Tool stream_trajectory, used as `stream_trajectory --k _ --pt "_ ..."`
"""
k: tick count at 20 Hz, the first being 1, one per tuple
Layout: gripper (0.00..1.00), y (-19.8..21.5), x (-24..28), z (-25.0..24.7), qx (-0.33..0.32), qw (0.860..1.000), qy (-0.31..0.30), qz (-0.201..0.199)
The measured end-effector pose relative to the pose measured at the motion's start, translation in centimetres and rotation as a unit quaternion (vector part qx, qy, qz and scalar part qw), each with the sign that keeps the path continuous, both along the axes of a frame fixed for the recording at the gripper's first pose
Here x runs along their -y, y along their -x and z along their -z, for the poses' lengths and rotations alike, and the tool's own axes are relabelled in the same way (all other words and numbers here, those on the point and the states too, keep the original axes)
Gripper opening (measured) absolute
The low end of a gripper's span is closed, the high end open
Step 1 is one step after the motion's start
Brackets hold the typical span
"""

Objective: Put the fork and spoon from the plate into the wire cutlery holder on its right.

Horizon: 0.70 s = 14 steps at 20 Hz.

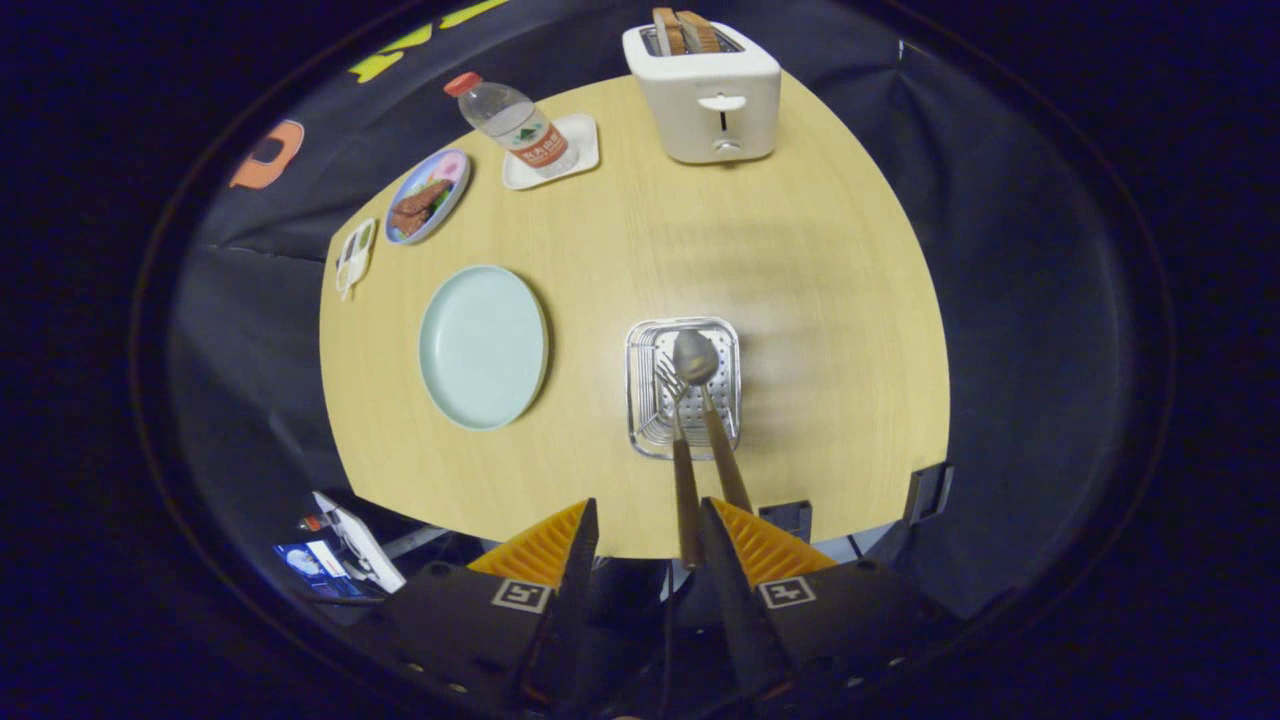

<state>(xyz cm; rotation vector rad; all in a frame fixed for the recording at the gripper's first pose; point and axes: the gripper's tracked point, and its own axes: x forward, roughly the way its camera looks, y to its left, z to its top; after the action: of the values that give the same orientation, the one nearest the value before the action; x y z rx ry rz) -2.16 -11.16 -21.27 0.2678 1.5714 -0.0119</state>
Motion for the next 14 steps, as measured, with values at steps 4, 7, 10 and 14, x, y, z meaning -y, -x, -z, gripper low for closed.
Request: stream_trajectory --k 4,7,10,14 --pt "0.8 -2.5 -0.2 -1.4 0.081 0.997 0.015 -0.005" --pt "0.92 -5.3 -0.5 -3.3 0.18 0.982 0.045 -0.035" --pt "0.96 -7.3 -2.4 -6.3 0.274 0.96 0.048 -0.045" --pt "0.97 -8.0 -5.5 -10.2 0.382 0.923 0.016 -0.033"
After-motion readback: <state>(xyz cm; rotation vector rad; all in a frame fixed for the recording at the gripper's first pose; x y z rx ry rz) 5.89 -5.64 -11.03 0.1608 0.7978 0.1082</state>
